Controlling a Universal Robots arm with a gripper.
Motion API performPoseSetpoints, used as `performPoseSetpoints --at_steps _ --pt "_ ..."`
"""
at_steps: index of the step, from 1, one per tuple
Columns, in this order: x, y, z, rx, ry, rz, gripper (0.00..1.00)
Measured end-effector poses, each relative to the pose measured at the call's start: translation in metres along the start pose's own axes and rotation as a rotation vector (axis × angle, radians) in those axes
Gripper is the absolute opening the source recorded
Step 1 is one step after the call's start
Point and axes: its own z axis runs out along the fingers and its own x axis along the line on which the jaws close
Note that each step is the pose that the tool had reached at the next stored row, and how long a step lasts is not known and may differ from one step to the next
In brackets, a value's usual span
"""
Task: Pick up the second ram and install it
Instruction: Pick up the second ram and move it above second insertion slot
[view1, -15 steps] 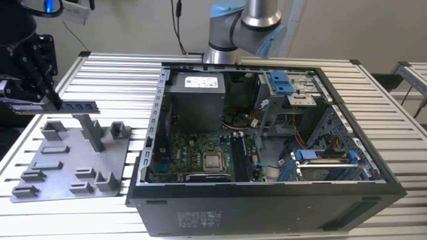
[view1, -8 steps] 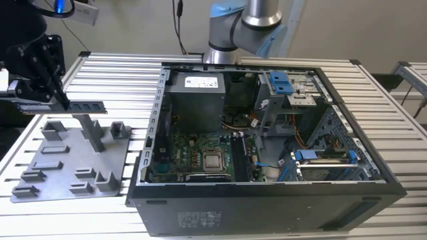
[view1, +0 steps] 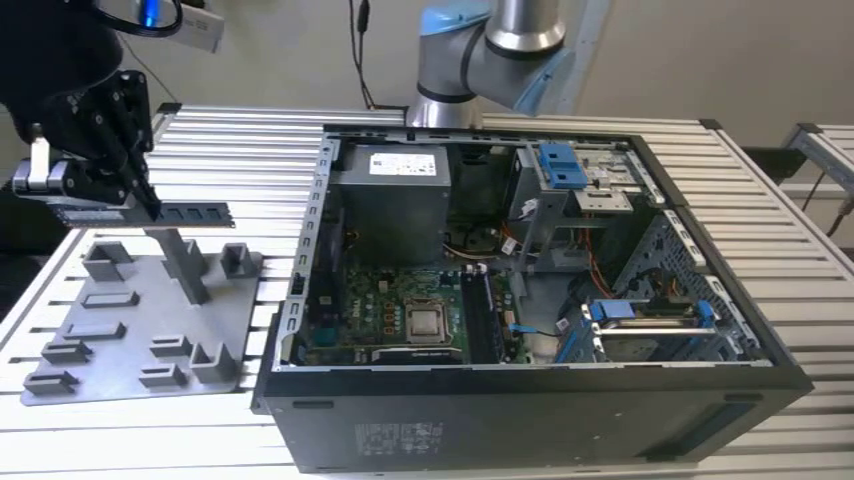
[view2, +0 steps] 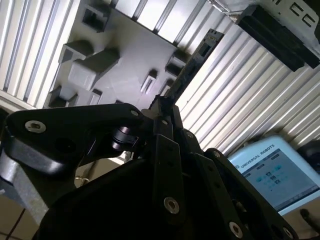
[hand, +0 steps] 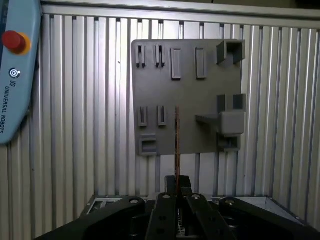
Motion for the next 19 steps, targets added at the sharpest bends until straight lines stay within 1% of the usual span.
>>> performPoseSetpoints --at_steps 5,19 --pt "0.0 -0.009 -0.0001 0.0 -0.0003 0.0 0.14" --pt "0.0001 -0.0303 -0.0002 0.0 -0.0018 0.0 0.14"
